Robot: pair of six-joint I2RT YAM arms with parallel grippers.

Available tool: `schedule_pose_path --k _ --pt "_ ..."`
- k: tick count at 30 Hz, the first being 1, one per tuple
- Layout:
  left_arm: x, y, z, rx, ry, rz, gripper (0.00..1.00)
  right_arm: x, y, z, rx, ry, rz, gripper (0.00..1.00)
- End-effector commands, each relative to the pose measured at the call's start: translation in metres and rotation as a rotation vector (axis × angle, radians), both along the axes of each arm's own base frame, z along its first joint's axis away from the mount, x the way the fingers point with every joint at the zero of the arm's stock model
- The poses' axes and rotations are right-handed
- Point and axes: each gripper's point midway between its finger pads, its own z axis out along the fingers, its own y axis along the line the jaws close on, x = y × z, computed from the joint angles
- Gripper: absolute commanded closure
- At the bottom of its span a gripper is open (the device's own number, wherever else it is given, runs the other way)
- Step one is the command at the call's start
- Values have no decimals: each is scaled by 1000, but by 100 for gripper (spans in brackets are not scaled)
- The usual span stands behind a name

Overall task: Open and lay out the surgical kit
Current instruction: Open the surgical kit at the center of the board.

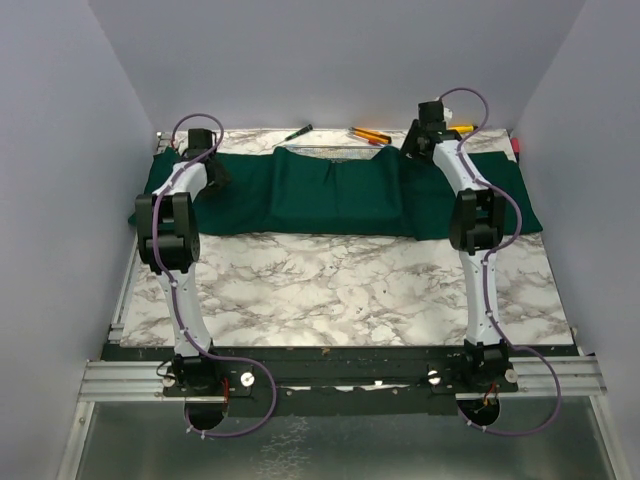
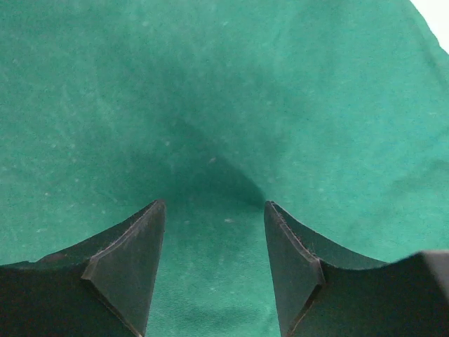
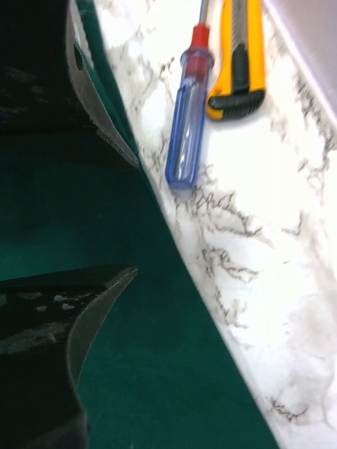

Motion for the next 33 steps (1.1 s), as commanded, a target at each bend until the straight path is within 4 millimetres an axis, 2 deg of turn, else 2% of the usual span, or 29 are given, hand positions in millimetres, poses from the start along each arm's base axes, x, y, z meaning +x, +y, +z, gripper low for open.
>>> schedule_pose_path --k 1,9,14,21,24,26,28,31,33 --pt "-17 21 -26 76 68 88 41 15 10 -3 66 -41 -16 41" --pt "-43 38 -47 95 145 178 42 17 17 -14 104 -27 -12 42" --pt "-41 35 -47 79 145 156 42 9 18 -18 107 11 -3 49" --pt "-37 34 -44 73 135 141 42 -12 16 -11 105 87 -20 62" --pt "-37 33 -45 72 138 140 42 -21 12 -12 91 124 -33 70" --pt "-38 33 -46 73 141 140 42 -25 9 -10 78 136 -47 79" --pt "-38 34 -45 74 140 139 42 -27 4 -2 60 130 -65 91" --pt "-37 34 -45 75 139 138 42 -27 0 13 47 103 -78 99" --pt "-36 34 -44 76 137 135 42 -27 -1 23 46 88 -82 99"
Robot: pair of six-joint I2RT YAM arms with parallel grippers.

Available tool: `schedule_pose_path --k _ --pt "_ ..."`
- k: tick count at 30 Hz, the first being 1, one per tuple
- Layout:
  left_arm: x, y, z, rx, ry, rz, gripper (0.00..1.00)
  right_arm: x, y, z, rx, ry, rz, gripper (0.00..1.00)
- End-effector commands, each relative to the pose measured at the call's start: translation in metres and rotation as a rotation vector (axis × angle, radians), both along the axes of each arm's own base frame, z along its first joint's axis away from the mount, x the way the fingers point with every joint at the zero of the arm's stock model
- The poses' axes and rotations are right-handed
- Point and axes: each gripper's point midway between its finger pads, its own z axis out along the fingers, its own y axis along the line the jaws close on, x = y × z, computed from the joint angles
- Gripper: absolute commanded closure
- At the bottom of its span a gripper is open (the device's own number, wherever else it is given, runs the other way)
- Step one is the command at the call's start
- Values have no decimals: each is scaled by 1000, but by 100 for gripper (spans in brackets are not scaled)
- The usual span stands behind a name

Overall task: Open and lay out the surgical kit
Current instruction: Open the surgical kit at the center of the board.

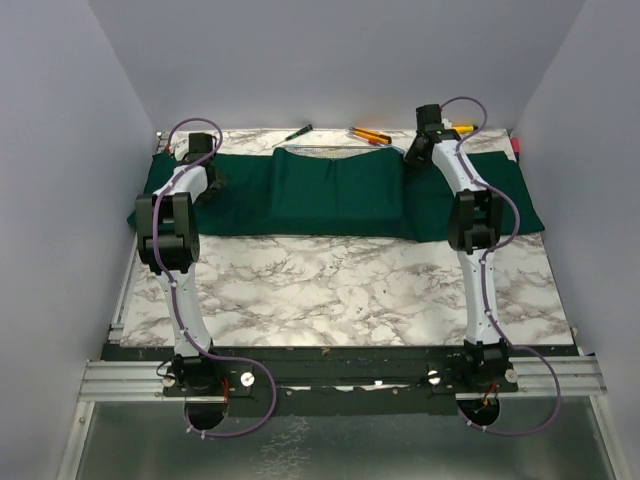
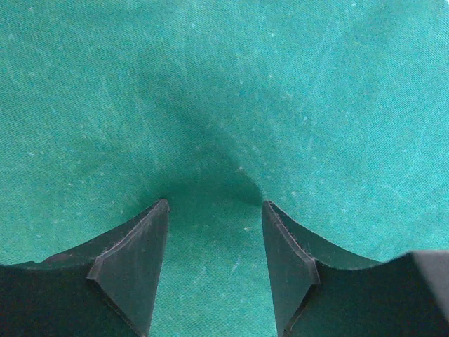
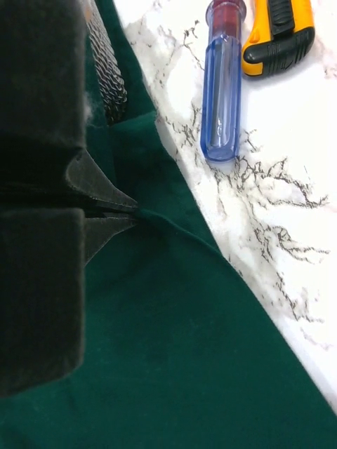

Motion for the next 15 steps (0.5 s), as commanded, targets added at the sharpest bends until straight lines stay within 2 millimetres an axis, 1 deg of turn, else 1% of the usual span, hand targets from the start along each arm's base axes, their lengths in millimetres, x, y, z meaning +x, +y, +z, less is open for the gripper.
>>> schedule_pose_path --k 1,6,9,12,15 --pt "-25 11 -25 6 112 16 42 -8 -9 49 -34 -37 -29 99" --pt "-22 12 -21 16 104 8 42 -14 -12 69 -42 -47 -40 99" --pt "-20 11 -18 14 98 -2 42 -23 -12 78 -35 -38 -36 99" --pt "-17 9 -14 6 88 -16 42 -39 -12 86 -30 -11 -33 99" --pt "-13 6 -6 -2 71 -40 41 -62 -15 92 -36 30 -40 99"
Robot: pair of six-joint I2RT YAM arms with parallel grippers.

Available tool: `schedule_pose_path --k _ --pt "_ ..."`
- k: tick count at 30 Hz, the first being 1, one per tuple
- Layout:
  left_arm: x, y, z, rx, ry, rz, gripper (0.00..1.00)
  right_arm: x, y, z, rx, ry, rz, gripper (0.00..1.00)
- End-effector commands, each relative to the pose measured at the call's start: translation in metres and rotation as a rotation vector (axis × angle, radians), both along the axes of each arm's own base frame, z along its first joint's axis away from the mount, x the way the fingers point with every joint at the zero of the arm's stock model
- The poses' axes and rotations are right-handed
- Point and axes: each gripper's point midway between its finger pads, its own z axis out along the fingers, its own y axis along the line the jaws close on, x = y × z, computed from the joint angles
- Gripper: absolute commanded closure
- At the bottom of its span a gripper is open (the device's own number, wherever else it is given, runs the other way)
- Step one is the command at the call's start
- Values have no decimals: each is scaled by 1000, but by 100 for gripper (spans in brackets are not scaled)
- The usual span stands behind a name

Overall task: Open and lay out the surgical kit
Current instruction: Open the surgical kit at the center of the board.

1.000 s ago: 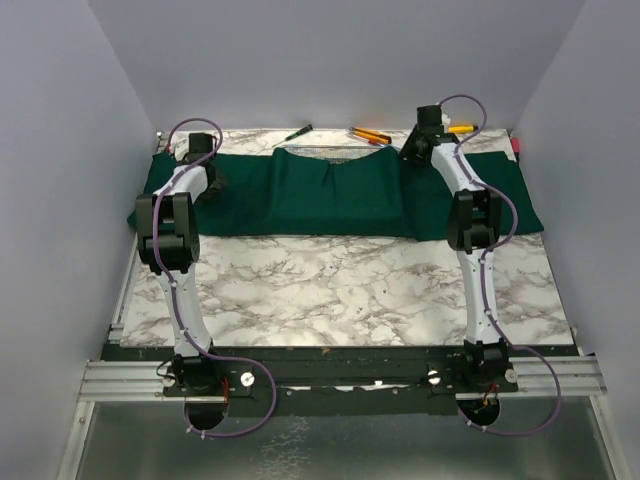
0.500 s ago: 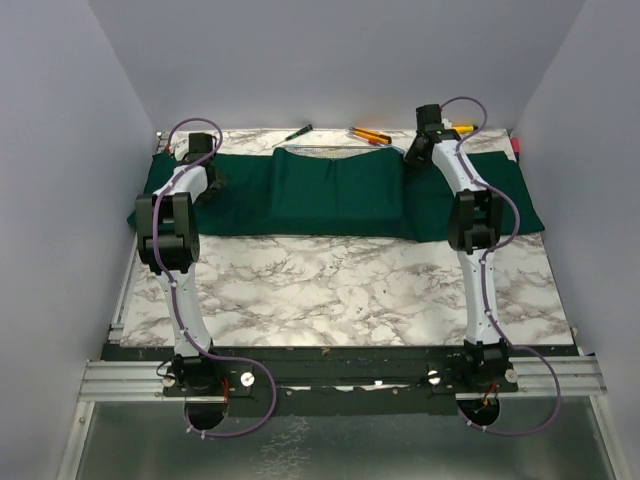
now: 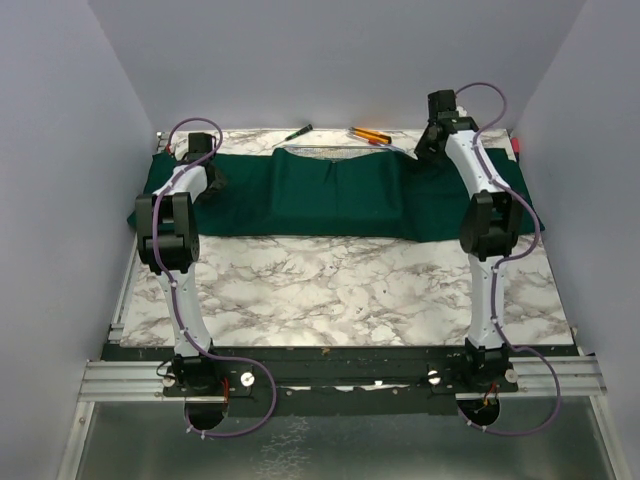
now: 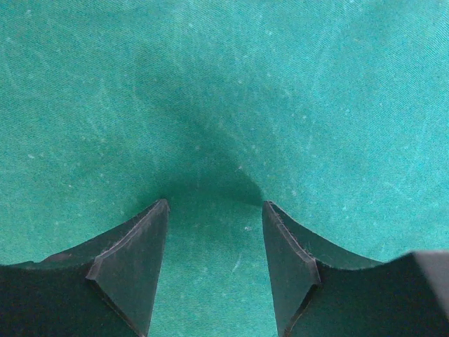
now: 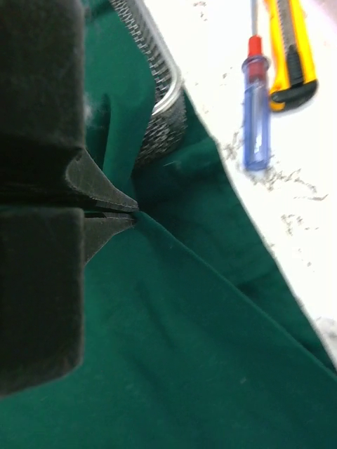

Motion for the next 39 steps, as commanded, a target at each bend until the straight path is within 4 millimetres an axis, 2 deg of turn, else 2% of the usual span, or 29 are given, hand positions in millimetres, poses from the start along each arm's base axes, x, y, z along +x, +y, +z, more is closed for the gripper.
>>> schedule_pose_path --k 1,7,12,19,23,24,26,27,28,30,32,34,39 --pt "-12 4 -4 -15 59 -31 41 -43 -8 23 -16 66 -23 99" --pt "1 -4 27 -36 -9 -90 39 -111 -14 26 -12 162 -34 99" --pt "9 -7 58 -41 -77 -110 35 -176 -18 13 5 277 -60 99" --pt "13 -8 95 -47 -157 -100 32 -271 -36 -21 -37 434 -136 99" --pt "10 -7 106 -47 -182 -78 31 -321 -45 -48 -58 522 -182 99" --pt "7 -7 105 -46 -183 -73 31 -328 -45 -52 -58 533 -184 99" --pt "6 -6 106 -44 -190 -68 31 -332 -47 -53 -65 546 -188 99" --pt "5 -6 105 -44 -188 -65 31 -329 -48 -50 -75 539 -193 88" --pt "5 -6 104 -46 -187 -67 31 -323 -51 -44 -90 520 -198 73" --pt "6 -7 102 -49 -184 -70 30 -304 -58 -27 -128 461 -207 51" --pt "6 -7 100 -51 -183 -68 30 -283 -66 -10 -175 401 -220 37" --pt "7 -7 98 -50 -180 -68 30 -263 -73 -3 -210 360 -228 31" --pt "13 -7 95 -48 -178 -76 30 -211 -86 -8 -277 309 -215 30"
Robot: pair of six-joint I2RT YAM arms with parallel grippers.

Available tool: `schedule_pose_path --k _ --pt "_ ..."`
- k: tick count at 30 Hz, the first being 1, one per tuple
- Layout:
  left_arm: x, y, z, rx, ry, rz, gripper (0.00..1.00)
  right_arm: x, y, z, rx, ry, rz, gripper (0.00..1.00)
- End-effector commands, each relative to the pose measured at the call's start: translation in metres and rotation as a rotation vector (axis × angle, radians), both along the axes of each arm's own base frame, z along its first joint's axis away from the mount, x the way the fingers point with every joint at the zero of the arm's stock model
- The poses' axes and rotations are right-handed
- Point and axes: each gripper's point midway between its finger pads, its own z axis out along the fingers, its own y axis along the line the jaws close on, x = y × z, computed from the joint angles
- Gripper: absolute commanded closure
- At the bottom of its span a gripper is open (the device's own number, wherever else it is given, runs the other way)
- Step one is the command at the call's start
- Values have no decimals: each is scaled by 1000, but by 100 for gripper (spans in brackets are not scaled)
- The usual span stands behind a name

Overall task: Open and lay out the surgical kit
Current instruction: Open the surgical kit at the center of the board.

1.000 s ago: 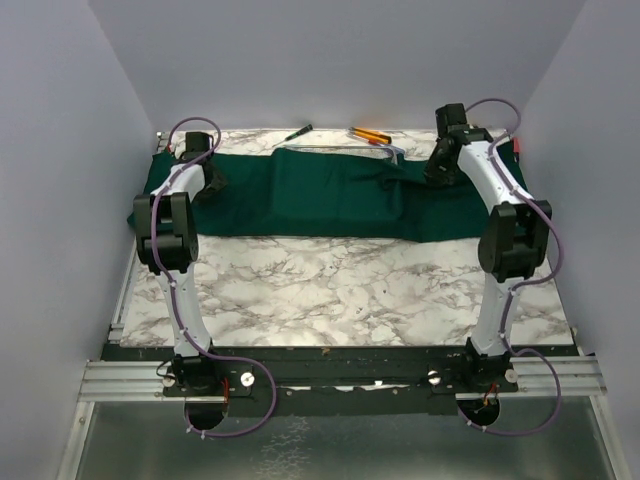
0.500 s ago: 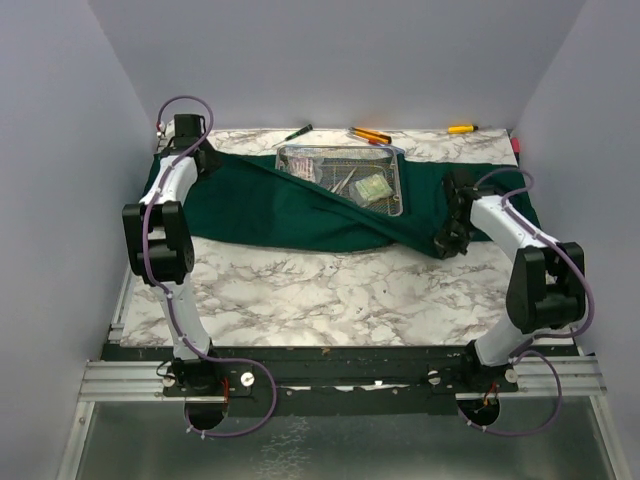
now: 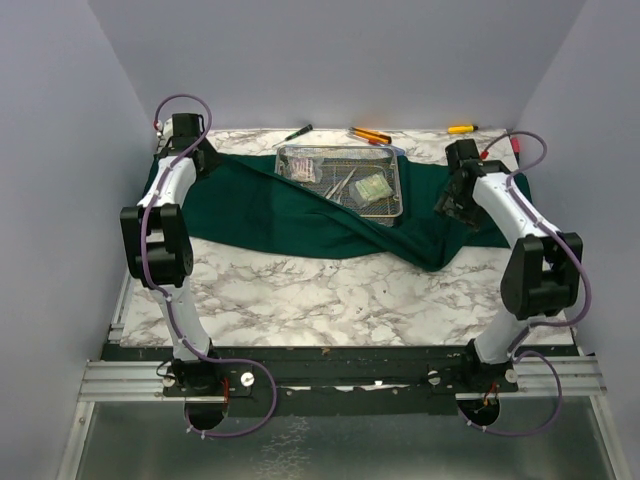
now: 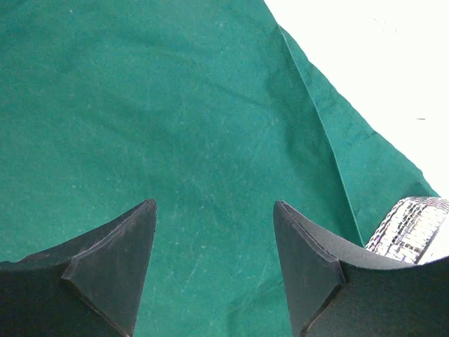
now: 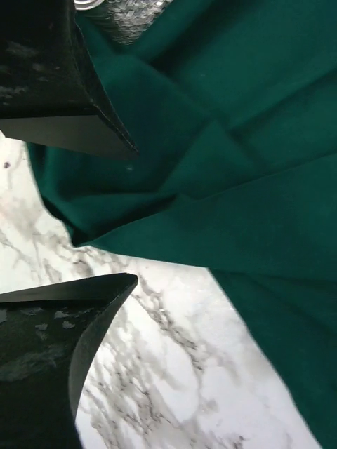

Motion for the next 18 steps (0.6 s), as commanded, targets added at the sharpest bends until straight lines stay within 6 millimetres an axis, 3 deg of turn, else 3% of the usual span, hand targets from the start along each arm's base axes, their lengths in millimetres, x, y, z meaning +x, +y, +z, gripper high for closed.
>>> schedule_pose_path --k 1,7,10,18 --pt "6 2 2 -7 -15 -1 30 40 -25 -15 -128 6 7 31" --pt "13 -1 -6 -25 -7 -15 30 75 -30 -36 -173 53 55 40" --pt "16 -3 -11 -33 -2 -22 31 79 -33 -51 -201 95 60 46" --pt "29 -7 -14 -56 -13 -39 31 84 -52 -63 -311 155 31 55"
